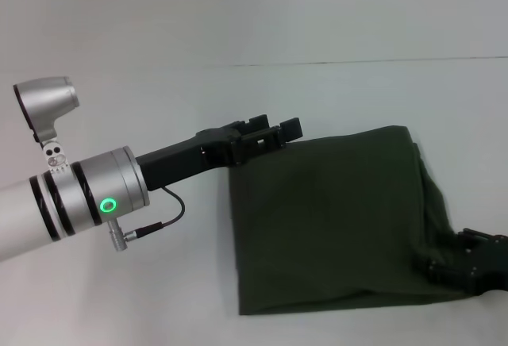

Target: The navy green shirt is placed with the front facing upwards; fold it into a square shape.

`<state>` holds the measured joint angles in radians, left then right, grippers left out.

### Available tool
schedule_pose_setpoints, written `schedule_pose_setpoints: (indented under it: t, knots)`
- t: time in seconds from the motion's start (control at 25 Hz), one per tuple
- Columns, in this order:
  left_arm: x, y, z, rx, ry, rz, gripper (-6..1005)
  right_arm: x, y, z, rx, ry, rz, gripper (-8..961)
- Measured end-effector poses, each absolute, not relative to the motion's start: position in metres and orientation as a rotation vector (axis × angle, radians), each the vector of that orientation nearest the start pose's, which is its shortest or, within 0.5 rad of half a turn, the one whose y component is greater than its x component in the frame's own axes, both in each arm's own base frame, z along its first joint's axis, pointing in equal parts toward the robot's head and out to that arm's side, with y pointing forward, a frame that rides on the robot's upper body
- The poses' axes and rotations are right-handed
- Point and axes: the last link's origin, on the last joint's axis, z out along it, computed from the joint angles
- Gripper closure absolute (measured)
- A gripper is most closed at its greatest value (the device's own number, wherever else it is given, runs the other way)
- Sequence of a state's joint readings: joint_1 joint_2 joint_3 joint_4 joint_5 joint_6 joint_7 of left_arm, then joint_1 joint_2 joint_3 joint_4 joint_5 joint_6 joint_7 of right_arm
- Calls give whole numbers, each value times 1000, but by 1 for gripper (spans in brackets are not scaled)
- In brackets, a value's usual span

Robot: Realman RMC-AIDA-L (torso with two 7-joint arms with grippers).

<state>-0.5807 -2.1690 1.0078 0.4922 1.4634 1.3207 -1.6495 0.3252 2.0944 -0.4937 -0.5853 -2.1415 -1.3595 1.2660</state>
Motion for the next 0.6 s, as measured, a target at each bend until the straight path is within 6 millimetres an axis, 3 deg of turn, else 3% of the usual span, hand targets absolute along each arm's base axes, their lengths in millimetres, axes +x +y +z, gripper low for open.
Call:
schedule_pose_setpoints:
  t: [0.28, 0.6]
  knots:
    - [-197, 352, -61, -2484, -1156, -1170, 99, 379, 268, 3, -2236, 1030, 555, 163]
    - [-201, 354, -60, -2462, -1167, -1161, 99, 378, 267, 2, -2189, 1029, 614, 163]
